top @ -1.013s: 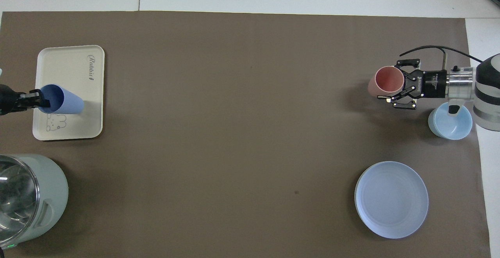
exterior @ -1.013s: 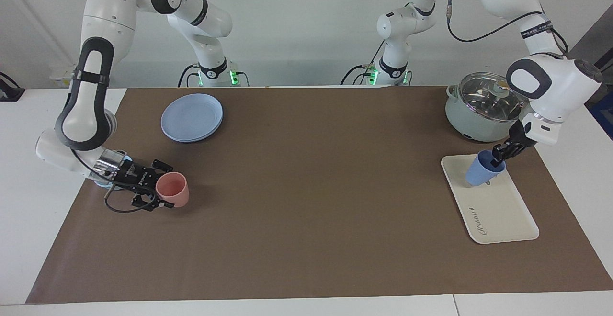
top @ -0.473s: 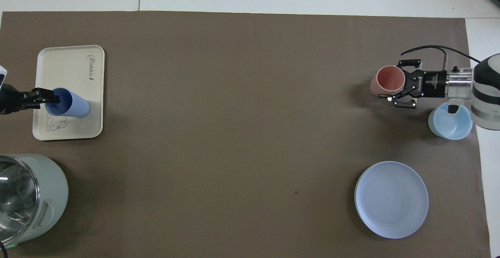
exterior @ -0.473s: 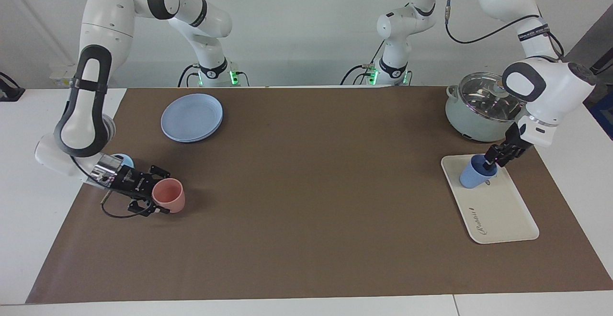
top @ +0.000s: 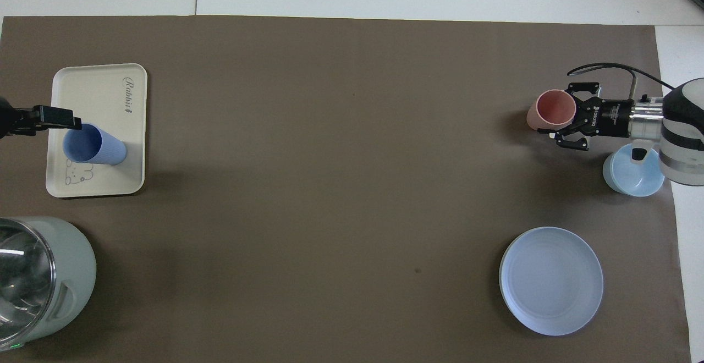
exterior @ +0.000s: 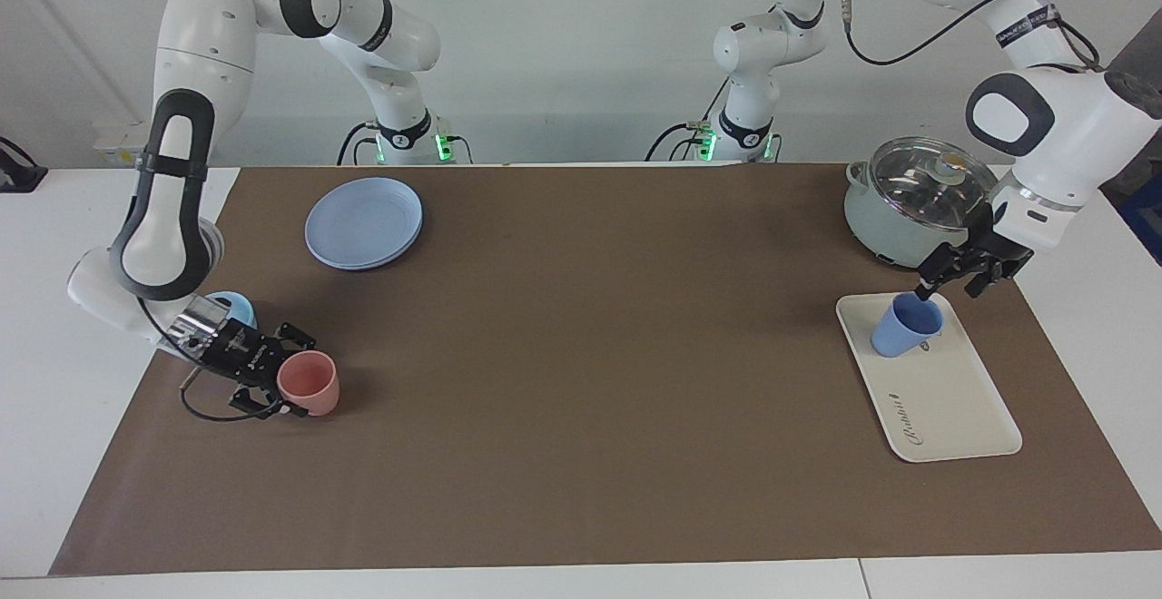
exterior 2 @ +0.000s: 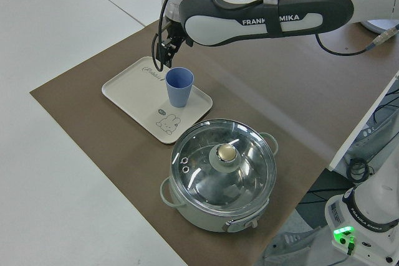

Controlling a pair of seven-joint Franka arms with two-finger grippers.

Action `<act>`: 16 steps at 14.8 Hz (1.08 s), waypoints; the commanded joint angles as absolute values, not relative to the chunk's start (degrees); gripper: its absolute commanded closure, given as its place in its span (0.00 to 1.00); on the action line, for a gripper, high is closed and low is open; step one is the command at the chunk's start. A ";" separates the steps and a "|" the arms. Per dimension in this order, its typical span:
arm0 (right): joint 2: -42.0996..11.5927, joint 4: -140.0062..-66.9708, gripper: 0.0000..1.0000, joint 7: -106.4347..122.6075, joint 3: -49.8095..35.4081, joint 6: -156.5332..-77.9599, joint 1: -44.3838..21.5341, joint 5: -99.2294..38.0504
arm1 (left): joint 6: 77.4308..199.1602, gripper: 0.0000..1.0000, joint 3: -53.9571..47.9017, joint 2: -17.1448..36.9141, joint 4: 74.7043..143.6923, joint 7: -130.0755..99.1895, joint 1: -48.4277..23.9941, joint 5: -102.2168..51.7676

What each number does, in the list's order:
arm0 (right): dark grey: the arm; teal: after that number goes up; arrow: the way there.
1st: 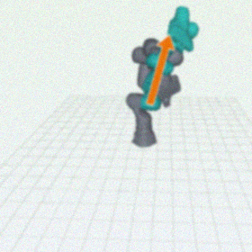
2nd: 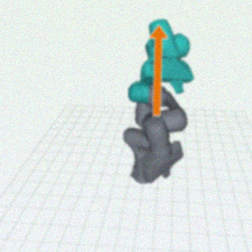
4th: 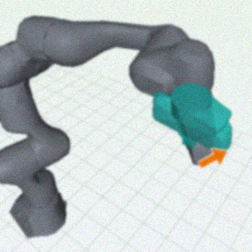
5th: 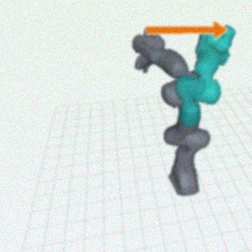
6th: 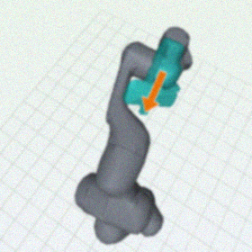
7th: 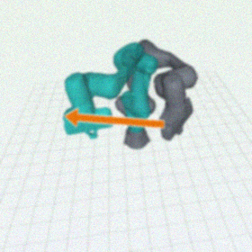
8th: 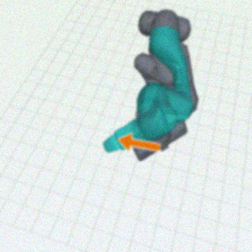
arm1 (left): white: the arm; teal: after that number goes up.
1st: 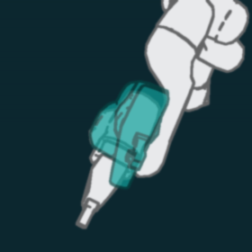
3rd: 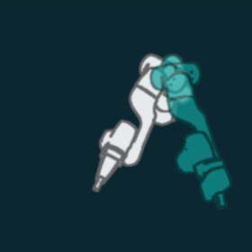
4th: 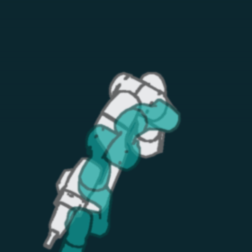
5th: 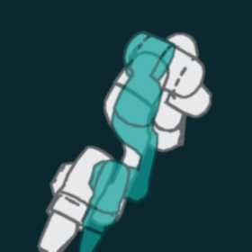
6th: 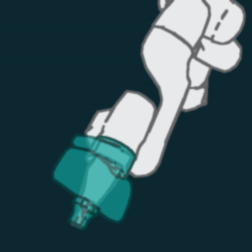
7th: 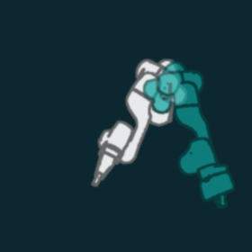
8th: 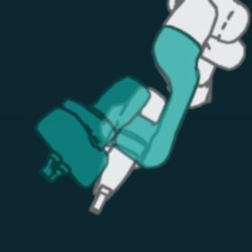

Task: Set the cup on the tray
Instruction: 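Lower the cup onto the cream tray and open the left gripper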

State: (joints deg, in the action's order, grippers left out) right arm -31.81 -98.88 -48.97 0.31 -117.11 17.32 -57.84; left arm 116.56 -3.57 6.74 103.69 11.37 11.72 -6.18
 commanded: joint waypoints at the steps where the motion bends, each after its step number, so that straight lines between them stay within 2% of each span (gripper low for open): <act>1: -30.59 -101.69 0.08 -46.49 0.00 -120.06 18.02 -58.98 | 112.08 0.00 -2.90 3.52 103.89 11.51 6.78 -1.77; 4: -28.57 -102.04 0.06 -47.28 0.44 -119.88 18.02 -58.10 | 107.85 0.00 -2.99 0.80 104.85 7.58 1.60 -0.35; 7: -27.52 -101.43 0.06 -47.11 0.44 -120.41 18.02 -49.78 | 103.91 0.00 -3.16 -0.70 103.72 1.77 -2.19 -0.35; 12: -22.42 -101.08 0.06 -46.32 0.44 -123.91 17.67 -31.60 | 88.97 0.00 -3.34 -0.88 91.34 1.67 -2.02 -0.88; 16: -17.68 -100.90 0.04 -42.03 0.00 -125.08 15.13 -15.51 | 83.50 0.00 -2.73 -0.79 86.40 1.93 -1.23 -2.89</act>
